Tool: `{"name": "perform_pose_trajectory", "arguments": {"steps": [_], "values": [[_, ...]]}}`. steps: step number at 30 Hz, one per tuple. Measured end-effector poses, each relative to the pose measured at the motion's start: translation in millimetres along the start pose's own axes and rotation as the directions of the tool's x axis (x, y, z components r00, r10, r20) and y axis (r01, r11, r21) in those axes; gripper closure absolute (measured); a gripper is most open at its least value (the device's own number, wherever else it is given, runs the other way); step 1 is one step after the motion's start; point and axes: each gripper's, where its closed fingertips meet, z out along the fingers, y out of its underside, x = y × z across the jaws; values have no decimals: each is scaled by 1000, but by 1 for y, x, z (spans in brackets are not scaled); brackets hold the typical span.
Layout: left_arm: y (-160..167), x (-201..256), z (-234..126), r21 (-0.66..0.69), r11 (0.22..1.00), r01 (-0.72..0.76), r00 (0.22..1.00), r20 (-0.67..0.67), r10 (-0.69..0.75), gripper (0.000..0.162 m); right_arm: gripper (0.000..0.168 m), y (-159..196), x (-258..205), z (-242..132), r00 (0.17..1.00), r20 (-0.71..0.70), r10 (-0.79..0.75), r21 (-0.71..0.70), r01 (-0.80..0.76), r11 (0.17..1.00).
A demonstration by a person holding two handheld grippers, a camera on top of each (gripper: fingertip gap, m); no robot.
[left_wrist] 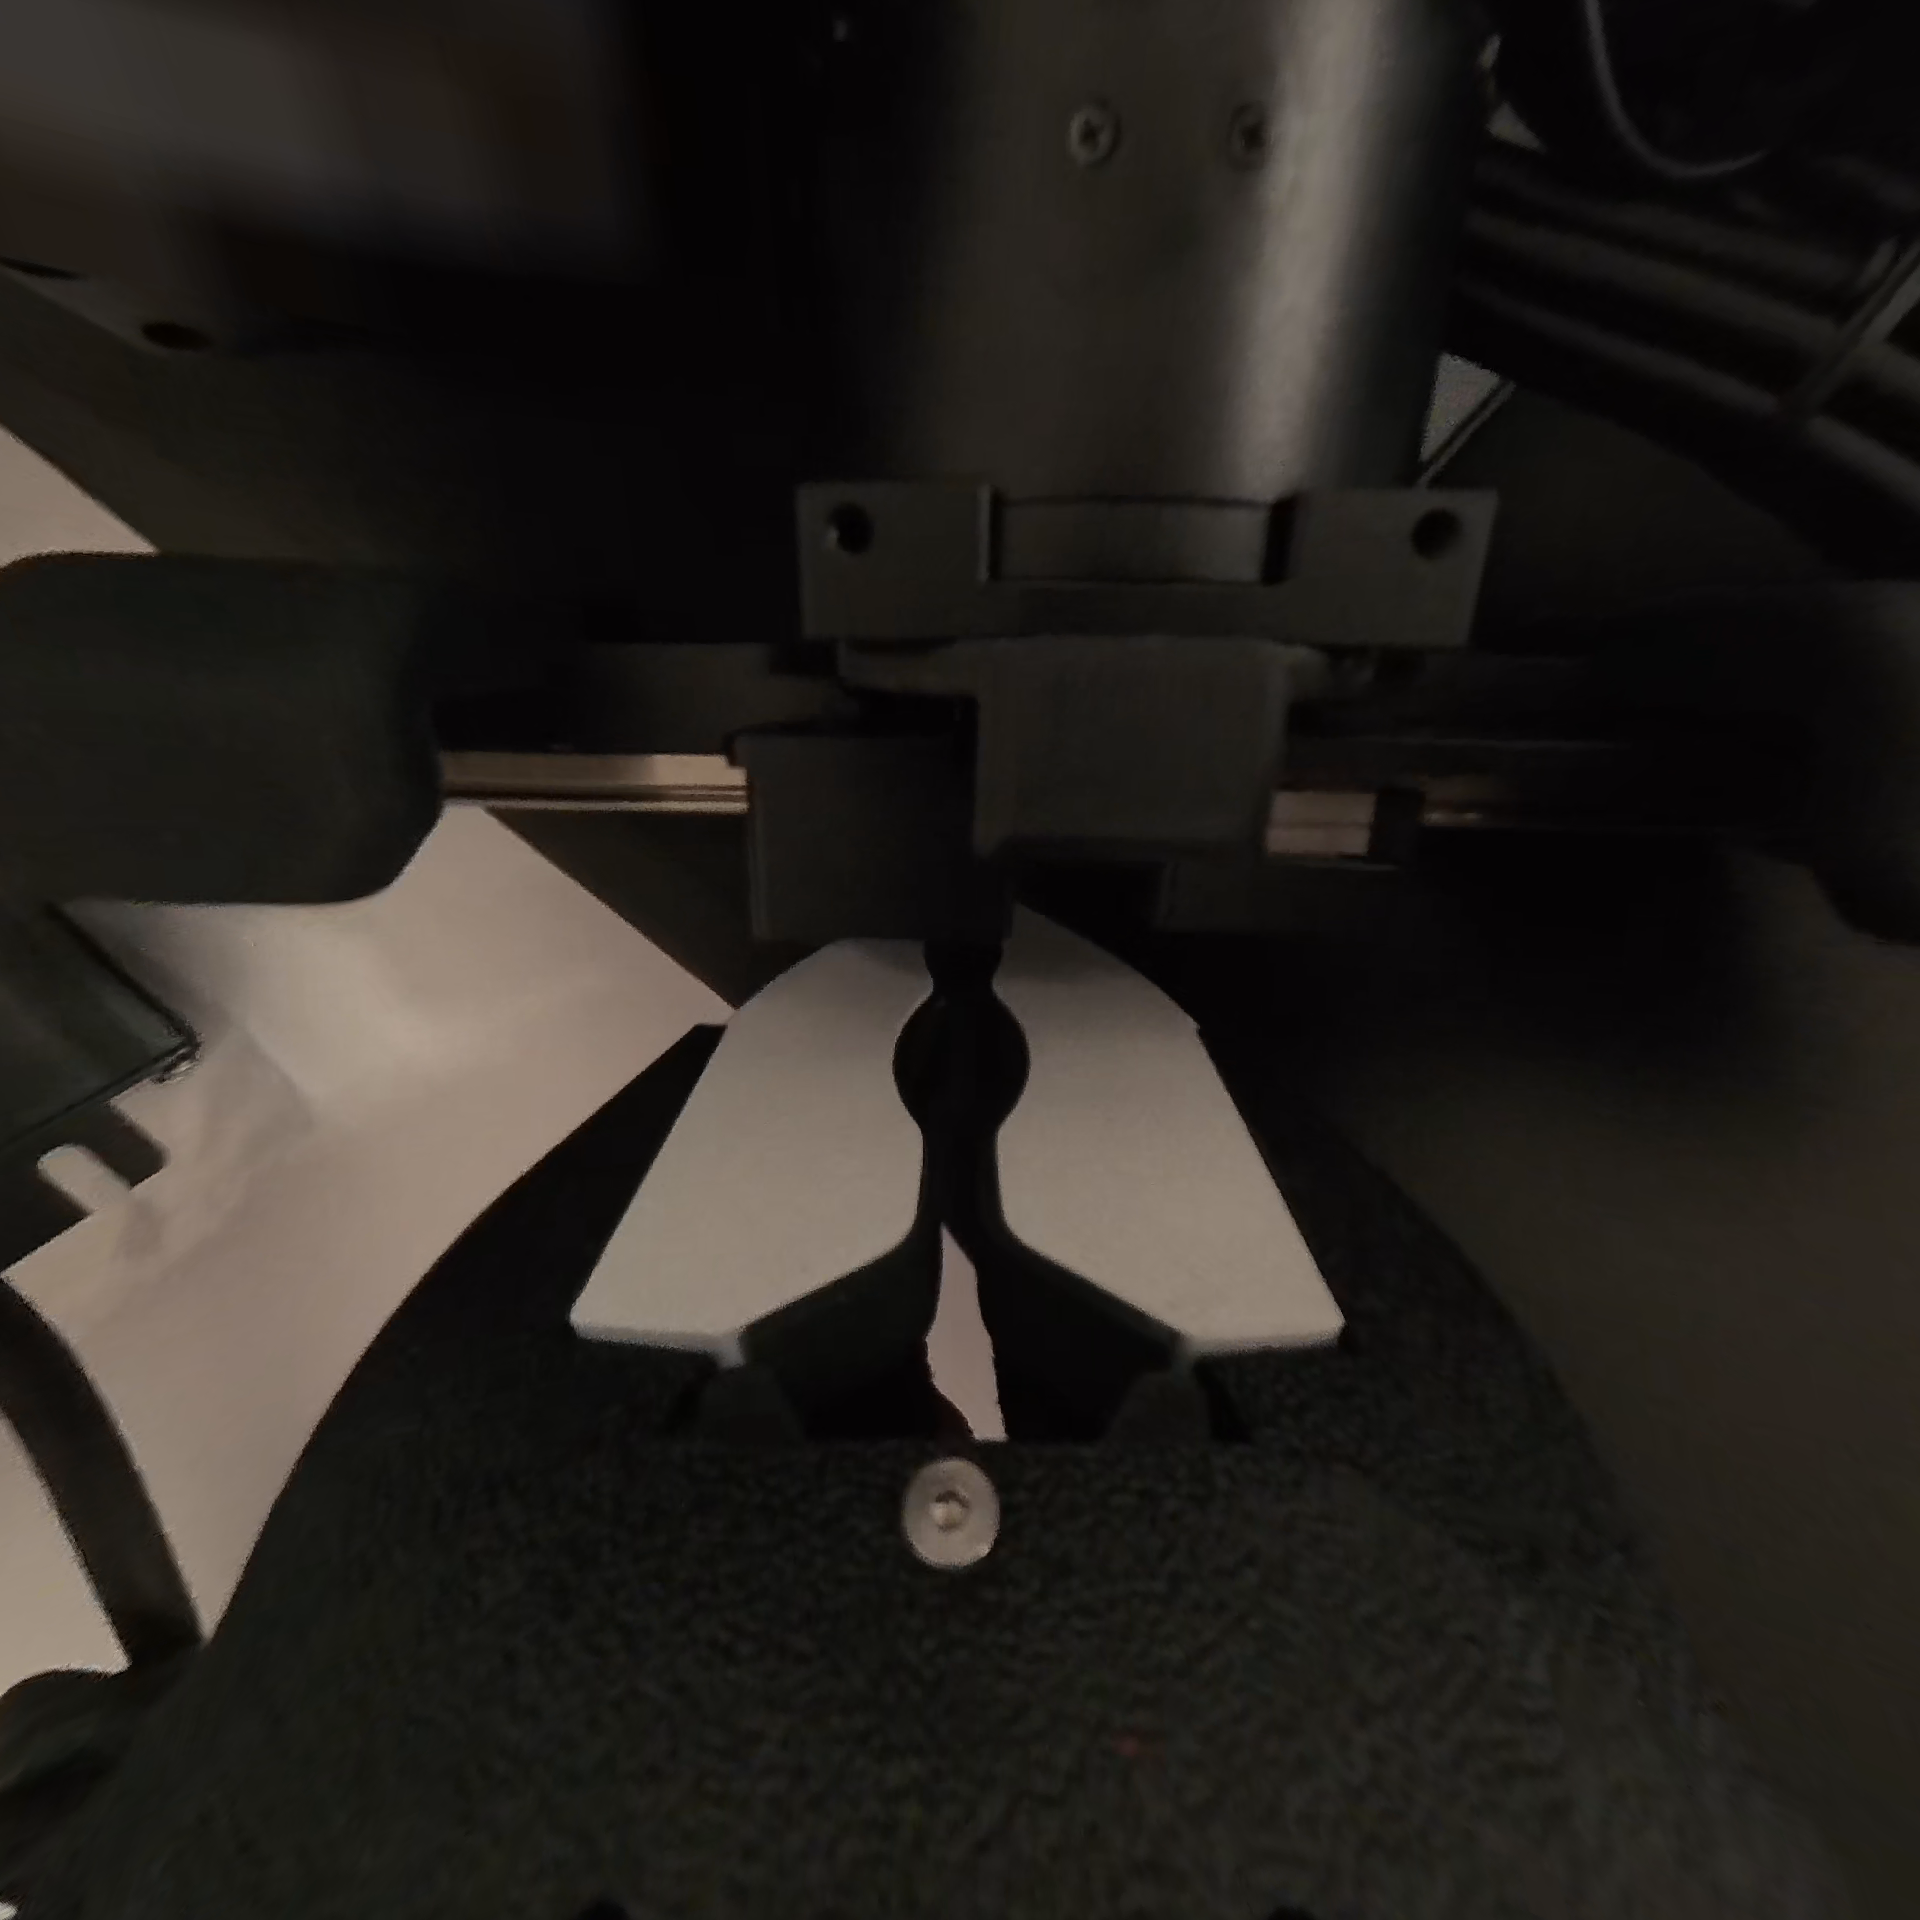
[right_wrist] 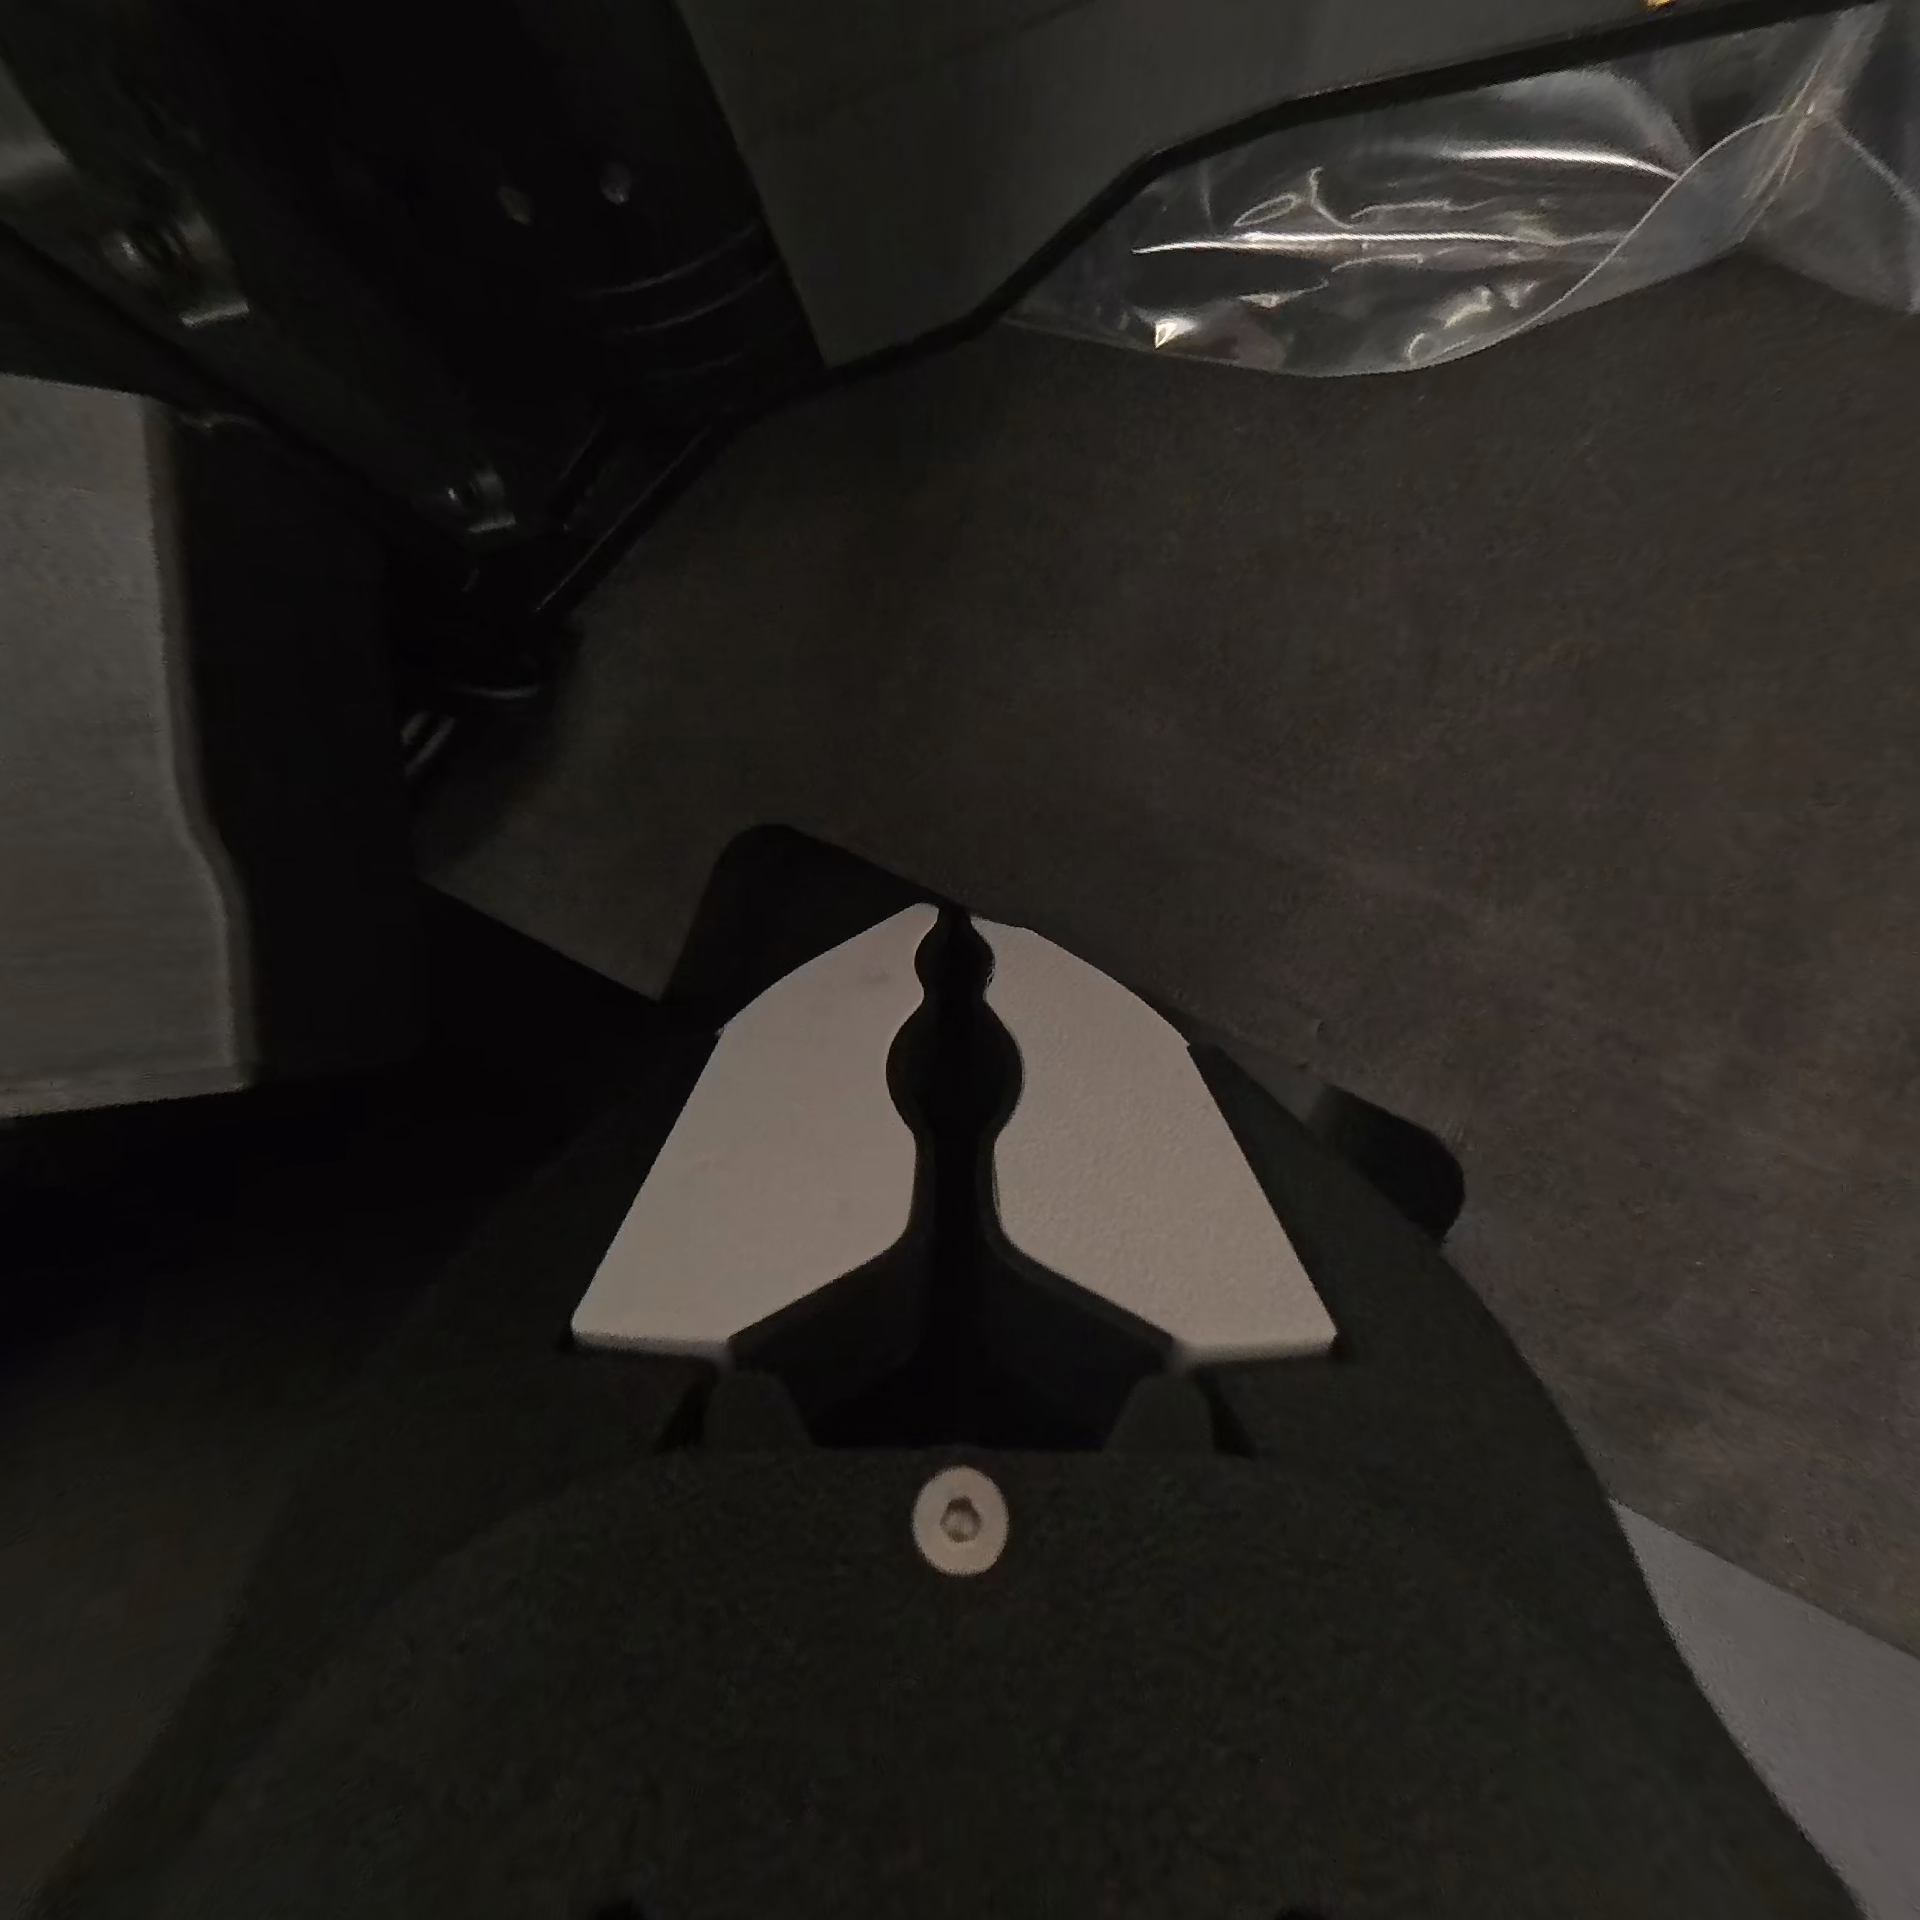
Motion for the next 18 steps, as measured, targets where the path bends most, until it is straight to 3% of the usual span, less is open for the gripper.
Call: {"name": "perform_pose_trajectory", "arguments": {"steps": [18], "values": [[-25, -40, 1, 93, 989, 116, 979, 159, -130, 162, 168, -34, 15, 15, 997, -55, -63, 82, 67, 994]]}}
